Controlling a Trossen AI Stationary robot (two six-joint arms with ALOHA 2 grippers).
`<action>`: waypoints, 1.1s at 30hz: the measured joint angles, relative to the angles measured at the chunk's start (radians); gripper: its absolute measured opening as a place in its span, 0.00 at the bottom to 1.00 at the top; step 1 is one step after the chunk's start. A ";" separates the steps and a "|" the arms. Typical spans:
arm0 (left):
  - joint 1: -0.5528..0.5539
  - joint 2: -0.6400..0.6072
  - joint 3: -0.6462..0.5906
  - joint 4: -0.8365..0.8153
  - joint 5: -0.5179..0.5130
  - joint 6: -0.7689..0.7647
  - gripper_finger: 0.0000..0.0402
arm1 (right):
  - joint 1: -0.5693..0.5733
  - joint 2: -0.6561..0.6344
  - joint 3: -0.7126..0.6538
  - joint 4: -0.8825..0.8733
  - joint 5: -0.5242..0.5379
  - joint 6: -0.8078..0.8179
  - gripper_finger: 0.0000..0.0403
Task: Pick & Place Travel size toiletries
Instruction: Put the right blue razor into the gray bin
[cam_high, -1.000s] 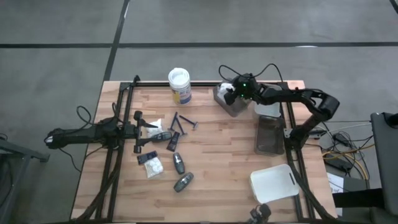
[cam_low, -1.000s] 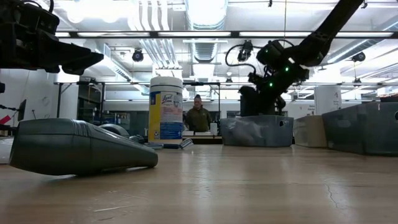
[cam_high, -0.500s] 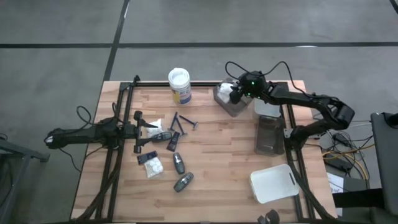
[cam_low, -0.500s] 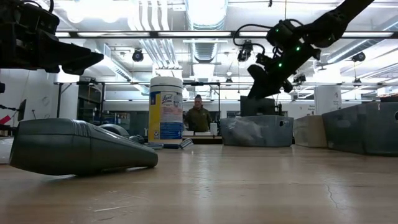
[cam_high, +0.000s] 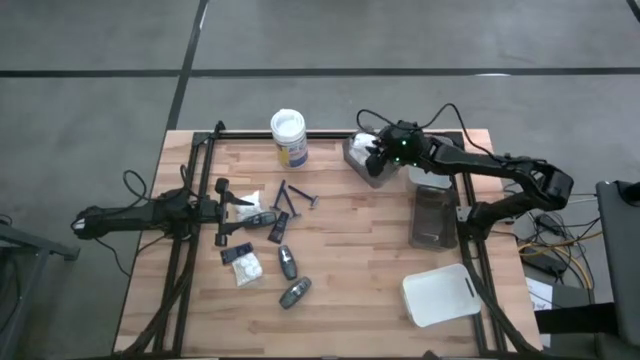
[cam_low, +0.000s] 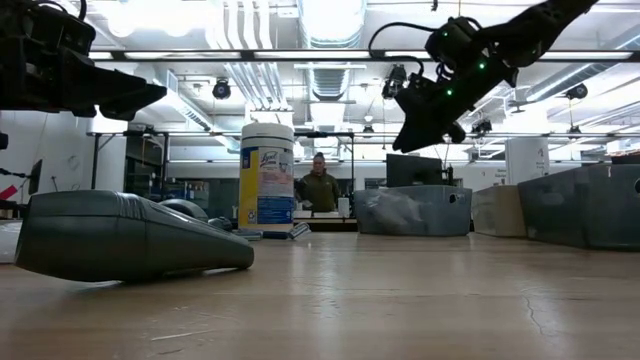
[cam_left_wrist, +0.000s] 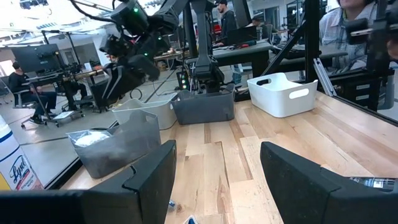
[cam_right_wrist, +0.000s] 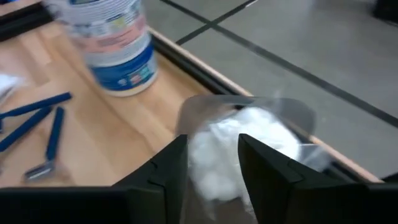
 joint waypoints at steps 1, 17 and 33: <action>0.000 0.000 0.000 0.000 0.000 0.000 0.59 | 0.013 0.004 0.000 0.011 0.000 0.002 0.32; 0.000 0.000 0.000 0.000 0.000 0.000 0.59 | 0.280 0.183 0.125 0.134 0.000 -0.031 0.18; 0.000 0.000 0.000 0.000 0.000 0.000 0.59 | 0.387 0.552 0.490 -0.003 0.001 -0.176 0.21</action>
